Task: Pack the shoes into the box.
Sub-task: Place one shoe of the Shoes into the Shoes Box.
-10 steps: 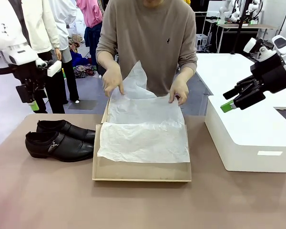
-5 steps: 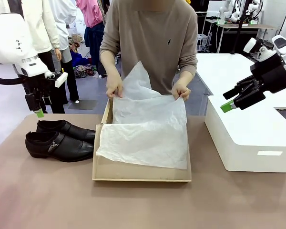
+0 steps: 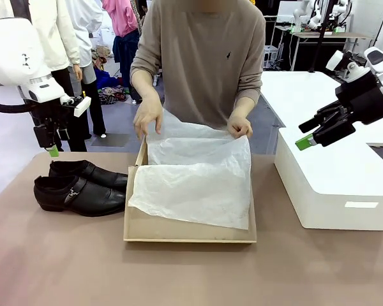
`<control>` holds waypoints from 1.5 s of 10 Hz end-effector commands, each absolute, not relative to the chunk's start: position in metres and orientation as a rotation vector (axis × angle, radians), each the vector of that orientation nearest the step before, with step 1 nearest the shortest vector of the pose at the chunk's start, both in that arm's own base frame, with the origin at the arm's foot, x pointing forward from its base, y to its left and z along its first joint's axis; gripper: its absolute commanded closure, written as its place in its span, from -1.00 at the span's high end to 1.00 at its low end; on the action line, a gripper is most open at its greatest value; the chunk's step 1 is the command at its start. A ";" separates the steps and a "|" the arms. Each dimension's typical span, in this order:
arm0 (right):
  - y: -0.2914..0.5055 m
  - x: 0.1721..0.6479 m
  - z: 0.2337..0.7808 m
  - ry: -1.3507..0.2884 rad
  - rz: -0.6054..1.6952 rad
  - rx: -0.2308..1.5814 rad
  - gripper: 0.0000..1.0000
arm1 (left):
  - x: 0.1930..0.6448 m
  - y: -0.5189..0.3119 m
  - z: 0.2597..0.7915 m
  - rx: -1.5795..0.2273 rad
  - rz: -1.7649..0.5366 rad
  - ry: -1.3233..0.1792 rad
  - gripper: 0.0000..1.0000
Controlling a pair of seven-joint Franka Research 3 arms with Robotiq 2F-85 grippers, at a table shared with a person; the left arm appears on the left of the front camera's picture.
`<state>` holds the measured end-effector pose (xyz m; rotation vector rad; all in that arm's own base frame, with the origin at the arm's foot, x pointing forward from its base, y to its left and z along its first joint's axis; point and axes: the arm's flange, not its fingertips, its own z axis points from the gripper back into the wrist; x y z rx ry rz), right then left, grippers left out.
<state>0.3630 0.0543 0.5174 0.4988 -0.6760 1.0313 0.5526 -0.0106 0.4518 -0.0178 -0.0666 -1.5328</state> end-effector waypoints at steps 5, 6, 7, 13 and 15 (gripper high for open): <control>0.055 0.367 0.517 -0.709 1.052 0.519 1.00 | 0.567 -0.010 0.448 -0.015 -1.538 -0.086 1.00; 0.055 0.367 0.517 -0.709 1.052 0.519 1.00 | 0.573 -0.011 0.445 -0.012 -1.533 -0.082 1.00; 0.055 0.367 0.517 -0.709 1.052 0.519 1.00 | 0.578 -0.013 0.441 -0.008 -1.528 -0.085 1.00; 0.055 0.367 0.517 -0.709 1.052 0.519 1.00 | 0.610 -0.014 0.409 -0.012 -1.482 -0.085 1.00; 0.055 0.367 0.517 -0.709 1.052 0.519 1.00 | 0.612 -0.012 0.398 -0.043 -1.472 -0.054 1.00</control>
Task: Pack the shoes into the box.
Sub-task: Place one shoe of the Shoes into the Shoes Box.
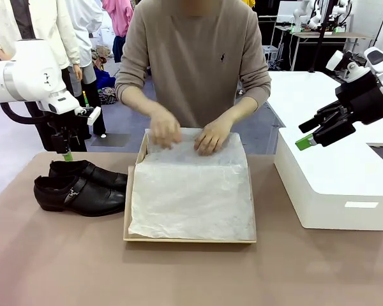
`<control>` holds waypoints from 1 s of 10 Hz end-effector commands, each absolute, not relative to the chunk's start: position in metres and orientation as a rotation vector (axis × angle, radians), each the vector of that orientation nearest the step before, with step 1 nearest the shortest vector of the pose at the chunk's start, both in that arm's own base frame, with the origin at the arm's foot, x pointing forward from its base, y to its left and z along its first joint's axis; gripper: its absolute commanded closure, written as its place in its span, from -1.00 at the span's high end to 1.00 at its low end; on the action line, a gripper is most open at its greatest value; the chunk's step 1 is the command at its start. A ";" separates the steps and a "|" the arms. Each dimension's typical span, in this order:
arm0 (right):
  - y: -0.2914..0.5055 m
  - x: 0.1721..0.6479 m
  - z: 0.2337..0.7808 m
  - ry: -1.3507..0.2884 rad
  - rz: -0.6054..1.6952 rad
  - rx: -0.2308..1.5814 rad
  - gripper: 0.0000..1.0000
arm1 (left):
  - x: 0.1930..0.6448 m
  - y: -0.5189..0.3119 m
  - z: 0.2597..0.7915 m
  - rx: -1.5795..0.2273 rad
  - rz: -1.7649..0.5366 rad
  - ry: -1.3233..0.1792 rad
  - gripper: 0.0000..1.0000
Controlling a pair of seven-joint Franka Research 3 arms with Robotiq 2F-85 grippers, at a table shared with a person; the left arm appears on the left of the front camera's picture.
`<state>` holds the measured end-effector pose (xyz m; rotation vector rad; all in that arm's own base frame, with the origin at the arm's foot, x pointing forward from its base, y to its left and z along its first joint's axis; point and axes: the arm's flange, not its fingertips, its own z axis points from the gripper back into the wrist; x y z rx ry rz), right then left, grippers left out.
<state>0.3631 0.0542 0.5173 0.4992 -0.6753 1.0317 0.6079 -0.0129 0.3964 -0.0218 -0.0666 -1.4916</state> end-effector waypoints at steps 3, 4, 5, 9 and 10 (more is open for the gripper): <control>0.055 0.367 0.517 -0.709 1.052 0.519 1.00 | 0.618 -0.010 0.387 -0.057 -1.471 -0.028 1.00; 0.055 0.367 0.517 -0.709 1.052 0.519 1.00 | 0.620 -0.010 0.384 -0.074 -1.472 -0.020 1.00; 0.055 0.367 0.517 -0.709 1.052 0.519 1.00 | 0.620 -0.010 0.381 -0.077 -1.471 -0.014 1.00; 0.055 0.367 0.517 -0.709 1.052 0.519 1.00 | 0.622 -0.008 0.373 -0.104 -1.465 0.018 1.00; 0.055 0.367 0.517 -0.709 1.052 0.519 1.00 | 0.622 -0.008 0.370 -0.115 -1.467 0.027 1.00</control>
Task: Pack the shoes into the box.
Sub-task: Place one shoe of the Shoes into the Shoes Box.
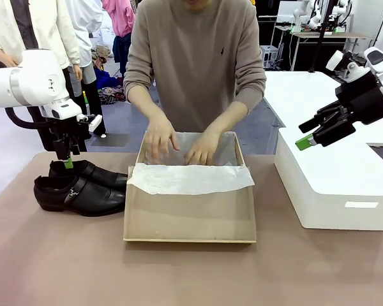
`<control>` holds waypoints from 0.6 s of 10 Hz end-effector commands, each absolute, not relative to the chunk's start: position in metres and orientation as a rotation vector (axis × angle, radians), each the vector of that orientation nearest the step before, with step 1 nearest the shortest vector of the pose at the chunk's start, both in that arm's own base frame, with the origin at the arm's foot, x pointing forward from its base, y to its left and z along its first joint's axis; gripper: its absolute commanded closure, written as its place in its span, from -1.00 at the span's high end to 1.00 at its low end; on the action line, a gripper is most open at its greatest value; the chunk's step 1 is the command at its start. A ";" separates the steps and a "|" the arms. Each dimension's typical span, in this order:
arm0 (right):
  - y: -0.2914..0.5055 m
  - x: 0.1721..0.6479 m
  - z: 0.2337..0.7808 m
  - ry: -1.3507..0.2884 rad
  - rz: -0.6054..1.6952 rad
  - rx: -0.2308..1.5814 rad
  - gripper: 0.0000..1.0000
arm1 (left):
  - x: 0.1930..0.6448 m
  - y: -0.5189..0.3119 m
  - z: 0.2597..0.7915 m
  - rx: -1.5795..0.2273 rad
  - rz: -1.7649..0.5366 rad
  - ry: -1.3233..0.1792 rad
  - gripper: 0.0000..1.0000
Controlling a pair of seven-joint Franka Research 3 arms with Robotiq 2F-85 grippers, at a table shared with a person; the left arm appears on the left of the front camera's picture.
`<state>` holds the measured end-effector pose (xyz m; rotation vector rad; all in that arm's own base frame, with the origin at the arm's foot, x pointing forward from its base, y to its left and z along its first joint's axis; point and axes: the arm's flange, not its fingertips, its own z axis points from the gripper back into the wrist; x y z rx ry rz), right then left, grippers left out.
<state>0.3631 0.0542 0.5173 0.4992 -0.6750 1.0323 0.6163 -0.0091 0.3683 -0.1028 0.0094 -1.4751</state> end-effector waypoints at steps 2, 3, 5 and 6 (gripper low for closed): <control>0.055 0.367 0.517 -0.709 1.052 0.519 1.00 | 0.622 -0.009 0.364 -0.136 -1.467 0.035 1.00; 0.055 0.367 0.517 -0.709 1.052 0.519 1.00 | 0.620 -0.010 0.360 -0.149 -1.467 0.039 1.00; 0.055 0.367 0.517 -0.709 1.052 0.519 1.00 | 0.619 -0.010 0.354 -0.160 -1.464 0.053 1.00; 0.055 0.367 0.517 -0.709 1.052 0.519 1.00 | 0.619 -0.010 0.352 -0.160 -1.464 0.055 1.00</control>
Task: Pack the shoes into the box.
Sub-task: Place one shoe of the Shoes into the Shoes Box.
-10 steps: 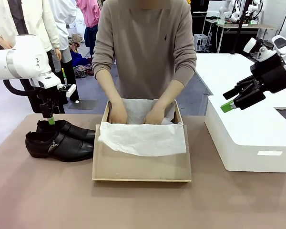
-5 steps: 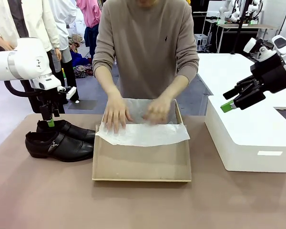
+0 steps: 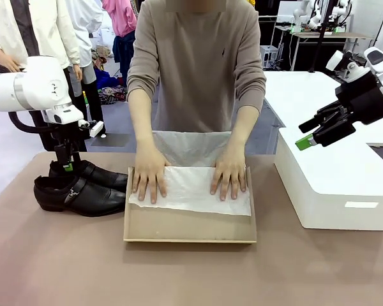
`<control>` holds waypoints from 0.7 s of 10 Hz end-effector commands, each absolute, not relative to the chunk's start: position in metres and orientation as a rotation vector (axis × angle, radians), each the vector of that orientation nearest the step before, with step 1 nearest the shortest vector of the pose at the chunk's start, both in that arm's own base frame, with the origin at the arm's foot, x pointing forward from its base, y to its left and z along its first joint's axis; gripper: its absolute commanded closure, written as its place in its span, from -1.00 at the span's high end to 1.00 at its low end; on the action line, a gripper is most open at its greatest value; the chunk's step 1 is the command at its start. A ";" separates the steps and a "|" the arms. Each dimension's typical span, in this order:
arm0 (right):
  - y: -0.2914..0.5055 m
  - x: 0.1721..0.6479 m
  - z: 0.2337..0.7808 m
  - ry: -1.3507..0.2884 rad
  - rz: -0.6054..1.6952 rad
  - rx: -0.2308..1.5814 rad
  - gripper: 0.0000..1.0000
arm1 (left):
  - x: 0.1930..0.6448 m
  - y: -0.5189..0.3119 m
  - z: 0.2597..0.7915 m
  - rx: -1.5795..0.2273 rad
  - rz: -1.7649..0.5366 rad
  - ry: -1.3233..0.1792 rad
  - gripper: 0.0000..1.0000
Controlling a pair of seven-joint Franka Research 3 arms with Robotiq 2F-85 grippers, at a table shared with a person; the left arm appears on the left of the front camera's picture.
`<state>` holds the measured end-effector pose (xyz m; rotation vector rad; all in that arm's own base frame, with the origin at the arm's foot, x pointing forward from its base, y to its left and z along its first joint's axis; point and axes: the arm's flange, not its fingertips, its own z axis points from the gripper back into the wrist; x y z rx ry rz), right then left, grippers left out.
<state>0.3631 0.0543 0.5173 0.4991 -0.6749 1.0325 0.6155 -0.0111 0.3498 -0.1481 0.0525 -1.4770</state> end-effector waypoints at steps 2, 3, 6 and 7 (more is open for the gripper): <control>0.055 0.367 0.517 -0.709 1.052 0.519 1.00 | 0.620 -0.011 0.348 -0.163 -1.473 0.067 1.00; 0.055 0.367 0.517 -0.709 1.052 0.519 1.00 | 0.620 -0.010 0.346 -0.171 -1.472 0.070 1.00; 0.055 0.367 0.517 -0.709 1.052 0.519 1.00 | 0.621 -0.010 0.343 -0.192 -1.477 0.090 1.00; 0.055 0.367 0.517 -0.709 1.052 0.519 1.00 | 0.621 -0.010 0.343 -0.196 -1.476 0.094 0.60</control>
